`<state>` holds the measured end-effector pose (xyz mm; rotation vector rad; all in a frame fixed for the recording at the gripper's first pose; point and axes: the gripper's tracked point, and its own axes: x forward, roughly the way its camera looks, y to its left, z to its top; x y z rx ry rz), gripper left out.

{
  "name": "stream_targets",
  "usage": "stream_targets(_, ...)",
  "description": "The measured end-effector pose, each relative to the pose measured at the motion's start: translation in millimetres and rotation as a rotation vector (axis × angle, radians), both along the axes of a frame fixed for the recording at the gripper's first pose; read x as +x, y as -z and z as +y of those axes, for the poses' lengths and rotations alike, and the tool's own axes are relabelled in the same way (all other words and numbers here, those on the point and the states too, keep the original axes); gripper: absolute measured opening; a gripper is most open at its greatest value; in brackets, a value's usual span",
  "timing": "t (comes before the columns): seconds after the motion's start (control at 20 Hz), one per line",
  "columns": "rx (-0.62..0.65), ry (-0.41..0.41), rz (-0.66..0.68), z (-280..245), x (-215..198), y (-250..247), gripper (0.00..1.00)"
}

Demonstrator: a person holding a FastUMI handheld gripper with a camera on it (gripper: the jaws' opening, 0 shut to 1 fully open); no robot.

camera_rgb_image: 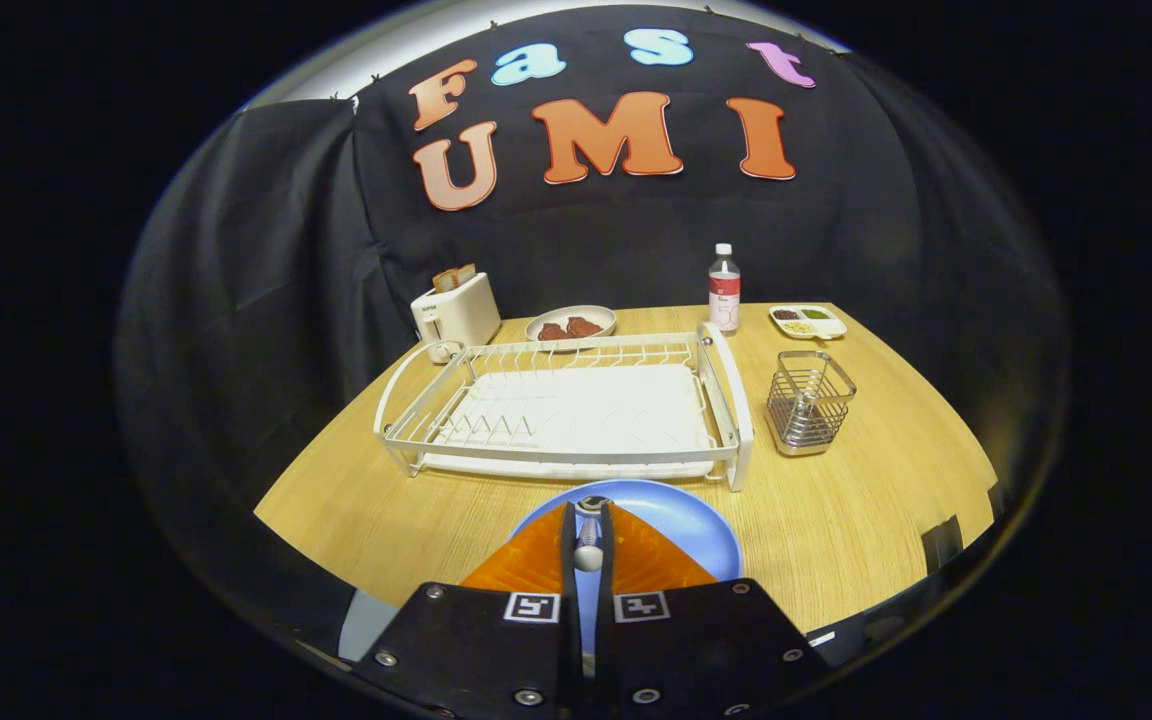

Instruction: Take the plate from the dish rack, then take the spoon from the basket and place it into the plate.

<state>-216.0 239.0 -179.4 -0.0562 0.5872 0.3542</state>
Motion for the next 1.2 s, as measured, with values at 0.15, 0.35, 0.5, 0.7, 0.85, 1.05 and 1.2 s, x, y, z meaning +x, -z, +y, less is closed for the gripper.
stream_targets(0.15, -0.014, -0.022, 0.013, 0.7, 2.5, 7.2, 0.05)
stream_targets(0.35, -0.039, -0.034, 0.033, -5.9, 6.5, 14.1, 0.08)
stream_targets(0.5, -0.035, -0.024, 0.050, -12.7, 15.2, 15.2, 0.12)
stream_targets(0.7, -0.033, -0.019, 0.065, -21.1, 25.0, 9.4, 0.15)
stream_targets(0.85, -0.033, -0.015, 0.061, -27.1, 36.4, -1.5, 0.35)
stream_targets(1.05, -0.035, -0.017, 0.028, -32.6, 58.8, -23.9, 0.59)
stream_targets(1.2, -0.034, 0.004, -0.012, -38.9, 80.6, -46.4, 0.80)
